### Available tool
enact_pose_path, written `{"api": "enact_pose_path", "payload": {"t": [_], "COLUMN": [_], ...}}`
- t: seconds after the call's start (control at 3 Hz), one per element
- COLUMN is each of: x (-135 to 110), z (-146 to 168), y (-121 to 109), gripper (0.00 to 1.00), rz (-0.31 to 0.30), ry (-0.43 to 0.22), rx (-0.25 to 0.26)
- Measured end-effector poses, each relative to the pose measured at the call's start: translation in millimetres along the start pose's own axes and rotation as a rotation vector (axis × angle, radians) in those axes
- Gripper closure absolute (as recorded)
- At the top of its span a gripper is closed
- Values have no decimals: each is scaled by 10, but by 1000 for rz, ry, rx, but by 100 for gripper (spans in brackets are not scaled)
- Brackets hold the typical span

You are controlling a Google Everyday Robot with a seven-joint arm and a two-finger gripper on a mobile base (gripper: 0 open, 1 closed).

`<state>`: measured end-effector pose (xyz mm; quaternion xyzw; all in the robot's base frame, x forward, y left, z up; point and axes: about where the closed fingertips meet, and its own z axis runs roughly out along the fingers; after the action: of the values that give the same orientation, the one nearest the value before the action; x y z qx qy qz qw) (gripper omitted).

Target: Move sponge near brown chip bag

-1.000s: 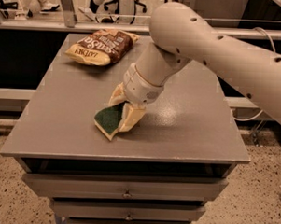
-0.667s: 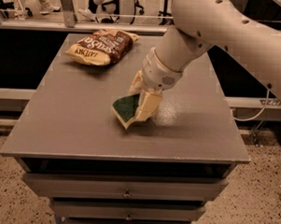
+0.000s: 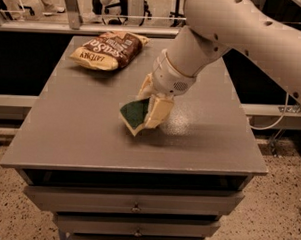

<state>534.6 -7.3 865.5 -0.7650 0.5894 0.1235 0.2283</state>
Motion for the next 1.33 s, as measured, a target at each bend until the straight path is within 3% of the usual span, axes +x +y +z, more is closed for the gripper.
{"api": "enact_pose_path", "payload": {"t": [0.33, 0.67, 1.0, 1.33], "x": [104, 227, 341, 319], "z": [-54, 9, 126, 172], "y": [-451, -1004, -1790, -2207], "gripper": [100, 100, 100, 97], "rz": [47, 98, 149, 177], "ry": [12, 34, 67, 53], "rx": [90, 136, 188, 225]}}
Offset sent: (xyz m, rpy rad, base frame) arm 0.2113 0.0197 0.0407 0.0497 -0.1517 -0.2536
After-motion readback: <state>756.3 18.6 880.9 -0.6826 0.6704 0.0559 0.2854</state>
